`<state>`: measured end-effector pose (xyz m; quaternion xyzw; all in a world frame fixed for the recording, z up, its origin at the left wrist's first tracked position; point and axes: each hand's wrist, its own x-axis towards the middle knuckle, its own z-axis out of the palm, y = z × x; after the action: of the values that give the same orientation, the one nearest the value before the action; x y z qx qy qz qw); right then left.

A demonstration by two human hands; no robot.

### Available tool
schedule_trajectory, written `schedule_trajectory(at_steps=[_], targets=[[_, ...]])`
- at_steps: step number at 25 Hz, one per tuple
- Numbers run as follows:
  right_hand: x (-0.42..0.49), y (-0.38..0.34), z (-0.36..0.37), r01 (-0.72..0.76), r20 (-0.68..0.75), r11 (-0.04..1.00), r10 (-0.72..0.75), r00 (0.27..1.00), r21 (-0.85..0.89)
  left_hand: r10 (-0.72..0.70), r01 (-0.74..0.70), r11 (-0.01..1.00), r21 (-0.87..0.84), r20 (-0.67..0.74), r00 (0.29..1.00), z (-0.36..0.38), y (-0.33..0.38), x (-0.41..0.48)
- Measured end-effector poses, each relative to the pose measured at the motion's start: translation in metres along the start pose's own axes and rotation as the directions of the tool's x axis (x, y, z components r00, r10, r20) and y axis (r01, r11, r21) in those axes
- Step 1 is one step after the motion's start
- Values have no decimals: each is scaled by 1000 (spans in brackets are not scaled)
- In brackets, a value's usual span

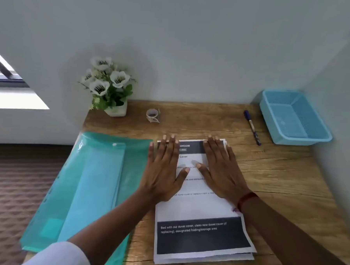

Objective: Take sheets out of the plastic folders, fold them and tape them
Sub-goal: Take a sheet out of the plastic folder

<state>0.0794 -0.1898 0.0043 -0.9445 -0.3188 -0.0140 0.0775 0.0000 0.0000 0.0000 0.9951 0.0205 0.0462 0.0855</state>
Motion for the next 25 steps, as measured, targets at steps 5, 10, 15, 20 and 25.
schedule_trajectory(at_steps=[5,10,15,20,25], targets=[[-1,7,20,21,-55,1000,-22,998,-18,1,0,999,46,-32,999,18,-2,-2],[1,10,26,19,-71,1000,-19,997,0,25,-22,998,57,-62,998,20,-5,-1],[9,16,28,-22,-66,1000,22,998,0,28,-11,991,133,-121,992,22,-6,2],[11,18,28,25,-212,1000,-23,977,6,-21,40,994,99,-182,983,24,-5,1],[7,22,26,116,-444,981,-36,895,155,-99,87,994,-59,-249,963,25,-5,-3]])
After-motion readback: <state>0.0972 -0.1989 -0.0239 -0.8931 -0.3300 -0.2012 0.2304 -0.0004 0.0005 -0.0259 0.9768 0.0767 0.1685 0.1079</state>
